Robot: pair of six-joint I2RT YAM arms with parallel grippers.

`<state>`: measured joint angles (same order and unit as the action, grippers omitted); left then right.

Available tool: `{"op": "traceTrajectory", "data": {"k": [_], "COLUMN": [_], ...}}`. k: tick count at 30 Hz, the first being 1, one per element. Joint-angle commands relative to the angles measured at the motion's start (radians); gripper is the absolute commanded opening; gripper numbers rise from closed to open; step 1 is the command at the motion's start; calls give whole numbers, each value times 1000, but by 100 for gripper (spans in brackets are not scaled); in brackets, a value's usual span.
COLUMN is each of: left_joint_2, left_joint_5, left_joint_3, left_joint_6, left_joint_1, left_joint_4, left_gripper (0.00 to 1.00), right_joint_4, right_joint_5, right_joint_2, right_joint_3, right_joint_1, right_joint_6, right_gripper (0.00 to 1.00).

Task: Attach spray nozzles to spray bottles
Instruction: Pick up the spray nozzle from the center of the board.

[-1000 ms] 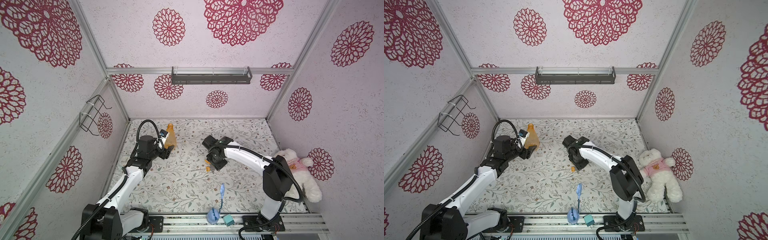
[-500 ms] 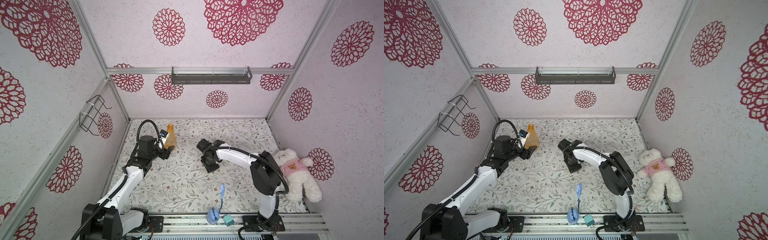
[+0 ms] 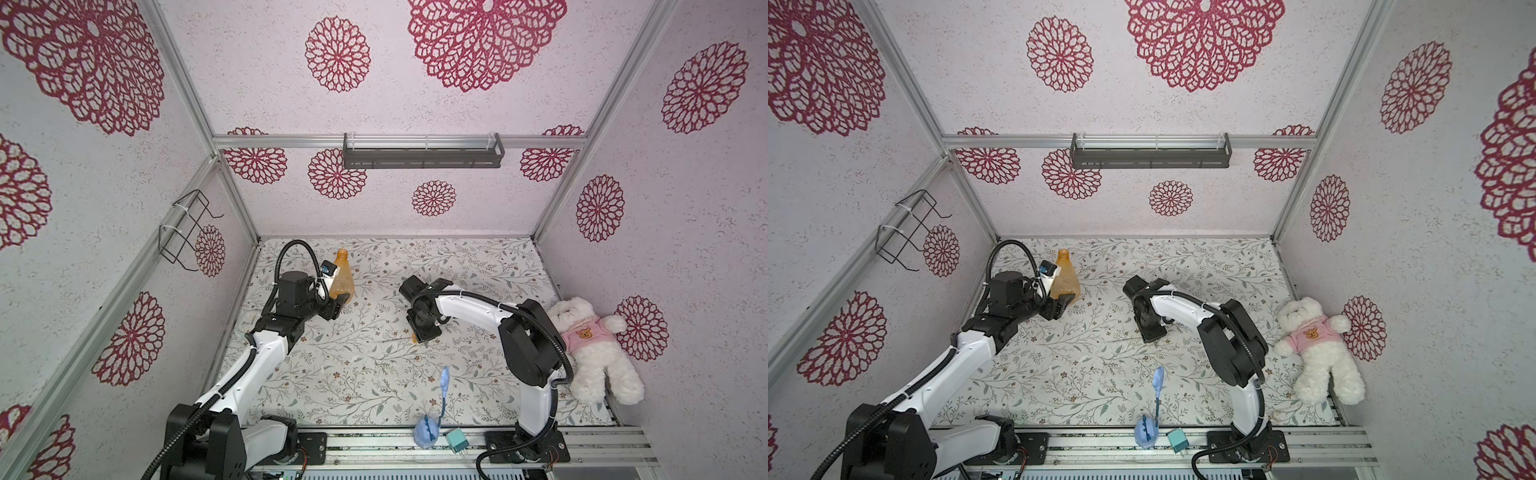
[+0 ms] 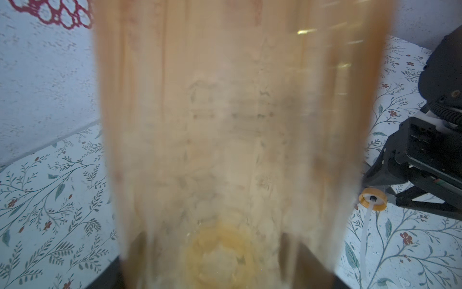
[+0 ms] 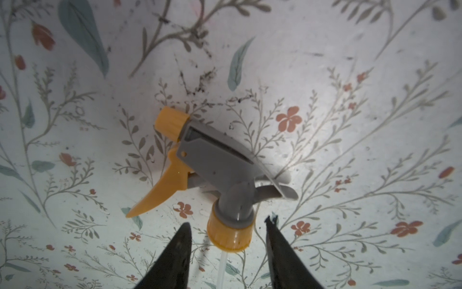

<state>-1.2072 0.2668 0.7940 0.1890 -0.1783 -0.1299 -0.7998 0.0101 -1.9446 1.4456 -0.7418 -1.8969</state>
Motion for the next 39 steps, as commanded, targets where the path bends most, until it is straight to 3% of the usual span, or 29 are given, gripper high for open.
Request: {"op": "traceTrajectory", "data": {"k": [1, 20, 33, 39], "left_joint_2": [-3, -19, -23, -19], "left_joint_5": [15, 20, 12, 14], "left_joint_3": [22, 25, 28, 28], "left_joint_6": [0, 2, 13, 18], "left_joint_1": [4, 0, -16, -20], "left_joint_4": [4, -5, -25, -27], "left_gripper": [28, 29, 29, 29], "right_joint_4": [-17, 27, 91, 95], "right_joint_5": [1, -15, -10, 58], "right_joint_2": [0, -81, -57, 14], "right_joint_3": [-13, -71, -144, -150], "right_joint_1": [10, 30, 42, 56], "right_joint_6": [-41, -29, 51, 120], "right_gripper": [49, 43, 16, 1]}}
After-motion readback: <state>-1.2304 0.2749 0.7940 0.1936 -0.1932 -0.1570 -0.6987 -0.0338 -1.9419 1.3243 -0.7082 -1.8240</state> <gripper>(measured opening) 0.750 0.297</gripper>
